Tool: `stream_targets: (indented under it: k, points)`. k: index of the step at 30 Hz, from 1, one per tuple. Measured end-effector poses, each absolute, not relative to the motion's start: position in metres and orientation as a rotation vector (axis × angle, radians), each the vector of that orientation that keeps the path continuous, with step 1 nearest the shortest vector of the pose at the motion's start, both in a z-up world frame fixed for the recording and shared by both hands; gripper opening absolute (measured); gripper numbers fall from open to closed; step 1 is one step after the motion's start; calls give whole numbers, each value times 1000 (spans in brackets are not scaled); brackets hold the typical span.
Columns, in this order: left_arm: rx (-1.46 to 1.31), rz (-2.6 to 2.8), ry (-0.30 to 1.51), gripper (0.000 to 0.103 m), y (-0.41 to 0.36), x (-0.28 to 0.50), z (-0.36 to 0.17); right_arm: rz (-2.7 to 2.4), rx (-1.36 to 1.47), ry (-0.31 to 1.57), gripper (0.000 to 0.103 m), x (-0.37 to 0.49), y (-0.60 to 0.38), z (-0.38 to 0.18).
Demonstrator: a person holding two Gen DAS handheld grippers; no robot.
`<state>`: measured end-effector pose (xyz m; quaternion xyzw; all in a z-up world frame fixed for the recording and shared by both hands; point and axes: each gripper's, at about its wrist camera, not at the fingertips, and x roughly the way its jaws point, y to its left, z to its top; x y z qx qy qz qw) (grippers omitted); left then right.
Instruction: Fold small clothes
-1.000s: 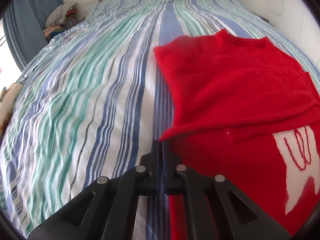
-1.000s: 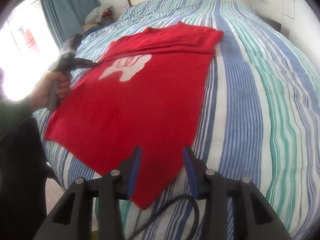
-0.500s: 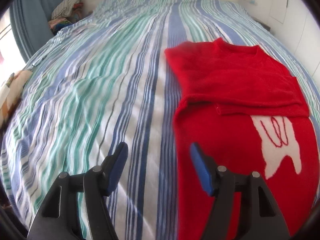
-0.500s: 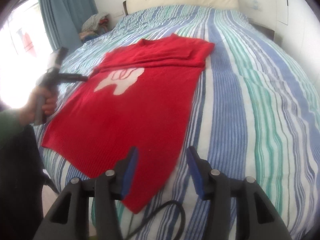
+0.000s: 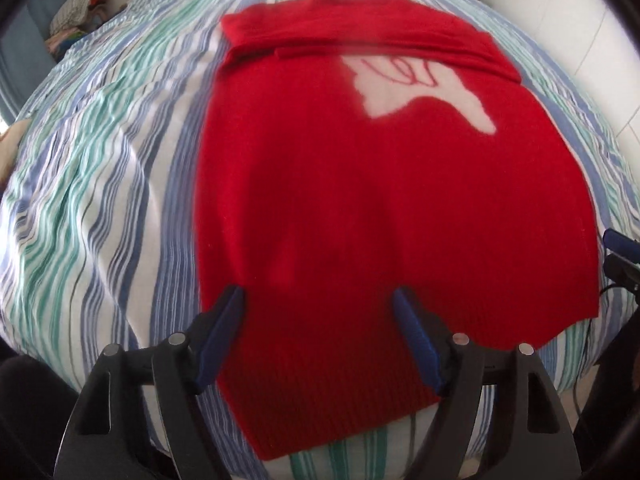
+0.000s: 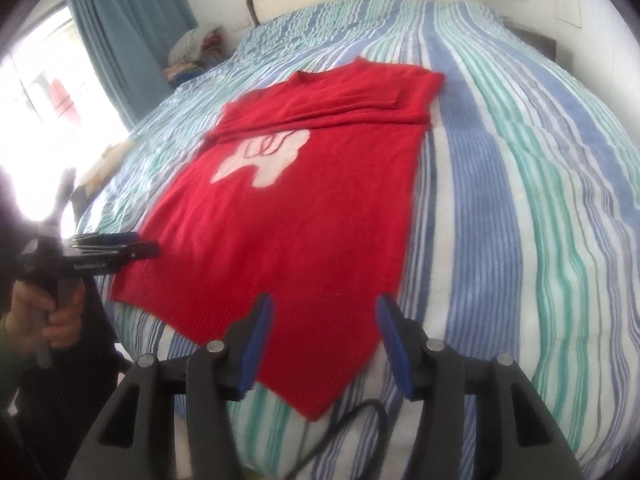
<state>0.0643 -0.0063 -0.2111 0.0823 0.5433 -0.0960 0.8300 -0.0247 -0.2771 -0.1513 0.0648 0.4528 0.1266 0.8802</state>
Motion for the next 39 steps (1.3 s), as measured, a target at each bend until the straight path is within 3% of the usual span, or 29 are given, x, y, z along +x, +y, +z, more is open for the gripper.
stream_targets:
  k: [5, 18, 25, 29, 33, 39]
  points:
    - [167, -207, 1164, 86, -4, 65, -211, 283, 44, 1098, 54, -22, -257, -191]
    - [156, -198, 1154, 90, -1, 62, -215, 284, 49, 1102, 54, -28, -266, -189]
    - [84, -186, 1056, 90, 12, 63, -183, 82, 18, 932, 55, -35, -307, -138]
    - [56, -126, 1015, 90, 26, 73, -178, -21, 24, 869, 62, -29, -340, -118]
    - [41, -109, 1044, 90, 33, 75, -186, -3, 130, 887, 62, -26, -351, -119]
    - [172, -153, 1108, 91, 10, 63, -203, 188, 76, 941, 62, -35, -282, -145]
